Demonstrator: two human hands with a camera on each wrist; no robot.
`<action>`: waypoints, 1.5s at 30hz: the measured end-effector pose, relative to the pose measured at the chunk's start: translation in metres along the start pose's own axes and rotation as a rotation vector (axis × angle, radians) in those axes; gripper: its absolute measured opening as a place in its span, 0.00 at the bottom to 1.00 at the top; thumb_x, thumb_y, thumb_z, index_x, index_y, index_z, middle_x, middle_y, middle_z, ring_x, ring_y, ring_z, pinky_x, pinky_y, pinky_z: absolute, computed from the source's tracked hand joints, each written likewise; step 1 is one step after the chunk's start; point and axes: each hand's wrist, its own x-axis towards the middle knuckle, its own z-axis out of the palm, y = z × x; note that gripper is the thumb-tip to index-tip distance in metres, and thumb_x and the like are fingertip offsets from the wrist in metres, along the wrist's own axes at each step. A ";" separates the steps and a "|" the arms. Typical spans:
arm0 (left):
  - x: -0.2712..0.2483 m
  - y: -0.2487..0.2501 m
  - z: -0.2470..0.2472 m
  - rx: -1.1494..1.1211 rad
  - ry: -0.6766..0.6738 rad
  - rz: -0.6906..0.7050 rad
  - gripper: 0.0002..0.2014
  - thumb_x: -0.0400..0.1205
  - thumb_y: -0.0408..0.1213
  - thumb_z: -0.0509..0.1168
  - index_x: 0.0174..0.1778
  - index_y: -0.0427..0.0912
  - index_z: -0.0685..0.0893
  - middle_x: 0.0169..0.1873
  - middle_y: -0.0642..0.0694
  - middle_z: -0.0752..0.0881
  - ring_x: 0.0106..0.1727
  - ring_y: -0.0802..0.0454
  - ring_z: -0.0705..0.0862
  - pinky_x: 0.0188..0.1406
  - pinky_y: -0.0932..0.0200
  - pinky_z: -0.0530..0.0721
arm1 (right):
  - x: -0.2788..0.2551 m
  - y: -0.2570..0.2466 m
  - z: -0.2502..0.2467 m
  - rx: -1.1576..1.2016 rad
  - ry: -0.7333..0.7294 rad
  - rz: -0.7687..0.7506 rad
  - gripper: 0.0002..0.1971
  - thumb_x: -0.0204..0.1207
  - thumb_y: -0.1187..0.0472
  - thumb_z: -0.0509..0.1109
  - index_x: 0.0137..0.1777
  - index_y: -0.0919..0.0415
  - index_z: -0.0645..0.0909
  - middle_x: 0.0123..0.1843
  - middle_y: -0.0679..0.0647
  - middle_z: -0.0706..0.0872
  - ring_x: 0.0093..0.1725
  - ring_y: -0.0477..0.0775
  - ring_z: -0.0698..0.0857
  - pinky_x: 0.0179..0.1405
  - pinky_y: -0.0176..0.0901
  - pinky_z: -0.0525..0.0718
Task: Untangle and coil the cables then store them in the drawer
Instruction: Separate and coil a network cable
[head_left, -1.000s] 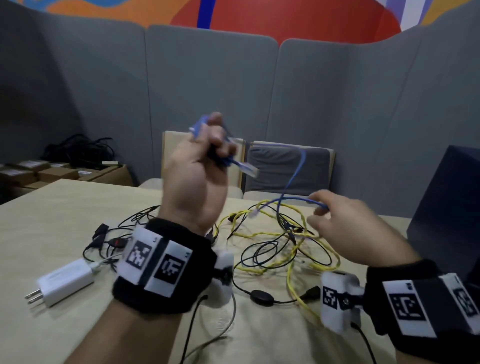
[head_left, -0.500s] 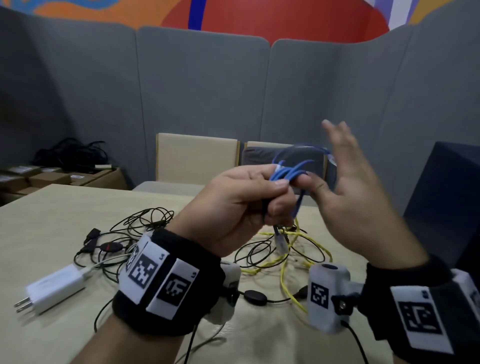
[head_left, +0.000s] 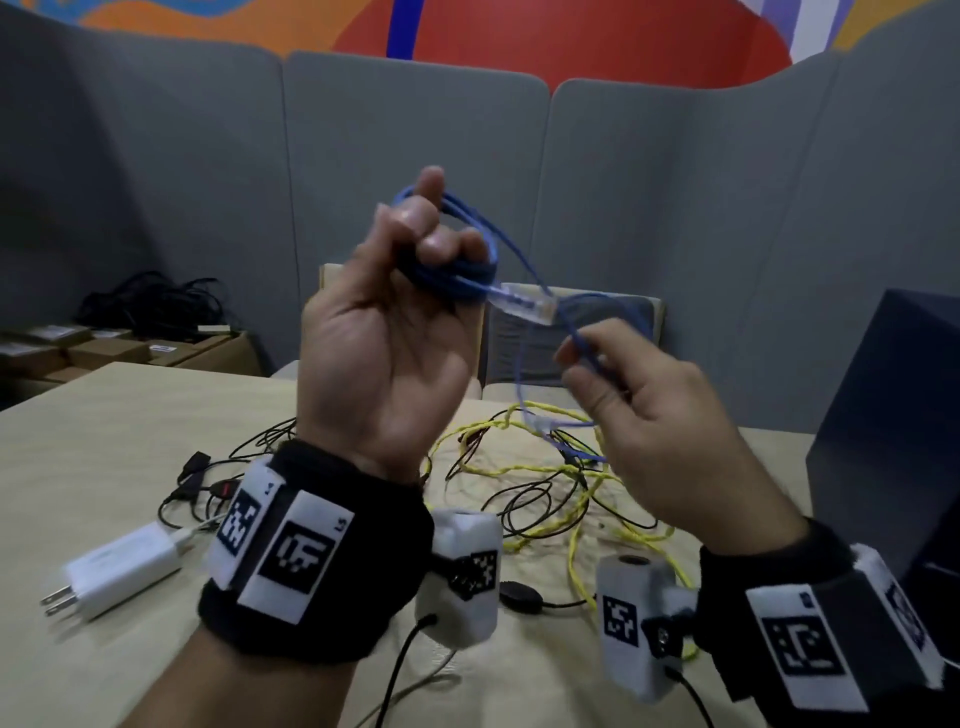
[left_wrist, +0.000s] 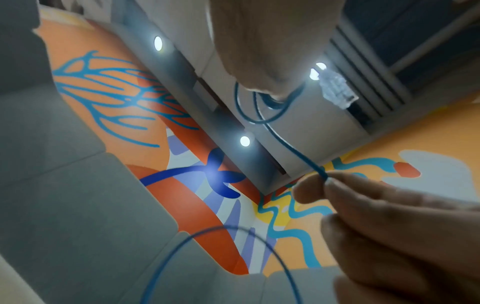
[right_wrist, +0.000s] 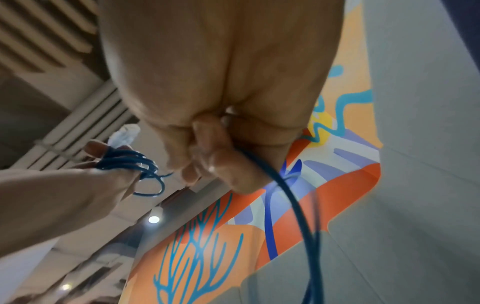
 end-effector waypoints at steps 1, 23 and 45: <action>0.001 0.002 -0.002 0.018 0.027 0.049 0.13 0.88 0.34 0.52 0.56 0.29 0.77 0.32 0.49 0.82 0.32 0.56 0.82 0.48 0.61 0.84 | -0.001 -0.002 0.001 -0.045 -0.047 -0.020 0.04 0.82 0.55 0.67 0.48 0.44 0.77 0.31 0.44 0.80 0.26 0.46 0.74 0.28 0.39 0.73; -0.014 -0.004 -0.014 0.988 -0.445 -0.526 0.12 0.79 0.28 0.59 0.56 0.25 0.75 0.34 0.44 0.85 0.37 0.51 0.81 0.41 0.62 0.80 | 0.000 -0.016 -0.027 -0.050 0.222 -0.212 0.05 0.80 0.61 0.68 0.44 0.50 0.81 0.30 0.40 0.79 0.31 0.40 0.76 0.33 0.26 0.69; -0.012 -0.021 -0.015 0.622 -0.162 -0.533 0.07 0.79 0.31 0.61 0.41 0.33 0.82 0.23 0.48 0.78 0.23 0.56 0.75 0.33 0.62 0.81 | 0.003 -0.007 0.002 0.164 0.158 -0.045 0.09 0.83 0.51 0.60 0.46 0.52 0.80 0.39 0.52 0.83 0.36 0.56 0.79 0.36 0.51 0.78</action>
